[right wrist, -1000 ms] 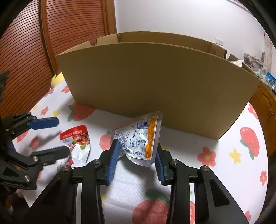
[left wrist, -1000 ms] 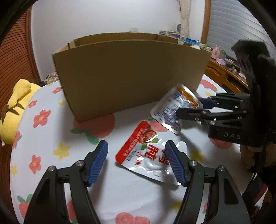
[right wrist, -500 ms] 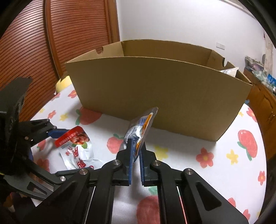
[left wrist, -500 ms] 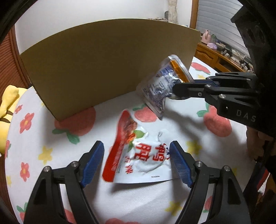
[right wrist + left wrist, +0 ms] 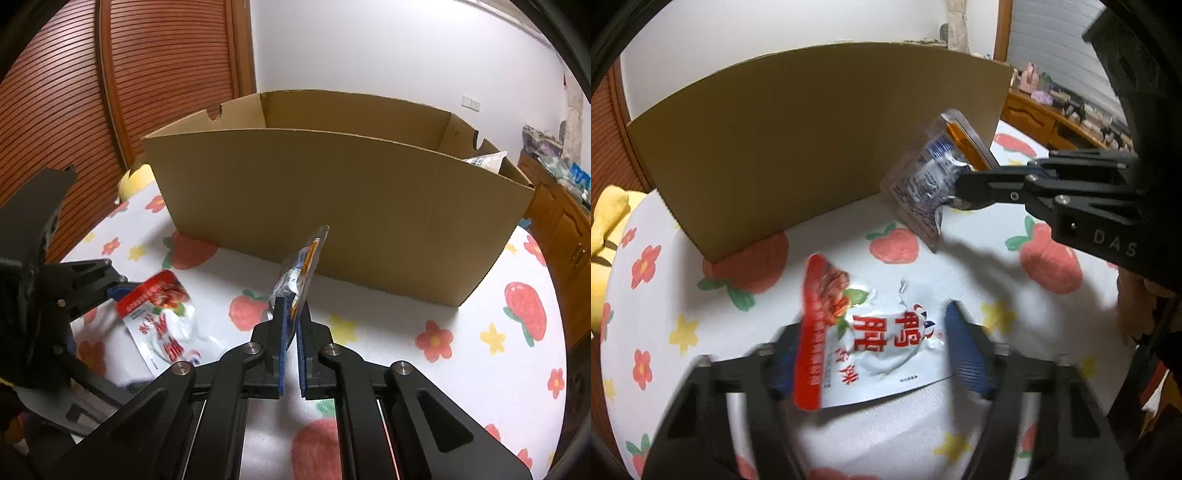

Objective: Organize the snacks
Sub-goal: 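Grasp the orange-strip pouch with the right tool while the left tool grasps the red-and-white pouch, then carry the red-and-white pouch over the box with the left tool while the right tool carries the clear pouch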

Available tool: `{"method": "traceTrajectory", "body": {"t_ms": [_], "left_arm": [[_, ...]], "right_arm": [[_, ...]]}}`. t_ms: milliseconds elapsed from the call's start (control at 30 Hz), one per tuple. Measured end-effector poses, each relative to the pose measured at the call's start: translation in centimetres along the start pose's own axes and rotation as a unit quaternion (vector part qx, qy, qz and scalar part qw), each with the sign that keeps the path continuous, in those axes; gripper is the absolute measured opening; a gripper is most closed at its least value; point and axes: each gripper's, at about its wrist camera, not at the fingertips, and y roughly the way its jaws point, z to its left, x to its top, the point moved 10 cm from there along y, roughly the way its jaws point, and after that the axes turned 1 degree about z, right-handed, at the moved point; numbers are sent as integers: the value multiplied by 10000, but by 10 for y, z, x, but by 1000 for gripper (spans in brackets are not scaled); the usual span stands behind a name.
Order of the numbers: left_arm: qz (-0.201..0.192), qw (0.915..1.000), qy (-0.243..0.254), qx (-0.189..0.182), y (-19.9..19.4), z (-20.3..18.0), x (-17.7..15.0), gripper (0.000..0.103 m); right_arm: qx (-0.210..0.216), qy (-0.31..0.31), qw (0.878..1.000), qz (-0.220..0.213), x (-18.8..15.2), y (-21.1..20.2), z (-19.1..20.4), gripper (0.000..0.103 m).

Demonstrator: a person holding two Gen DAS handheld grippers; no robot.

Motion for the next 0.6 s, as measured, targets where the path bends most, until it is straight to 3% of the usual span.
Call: {"method": "traceTrajectory", "body": {"t_ms": [300,600], "left_arm": [[-241,9995,23,-214,-13,-7,1,21],[-509,9985,-54,-167,-27,-5,4,18]], "right_arm": [[-15,-13,10000,9,0,-1,-2,1],[-59,-31,10000,-64,2,-5,-2,0]]}}
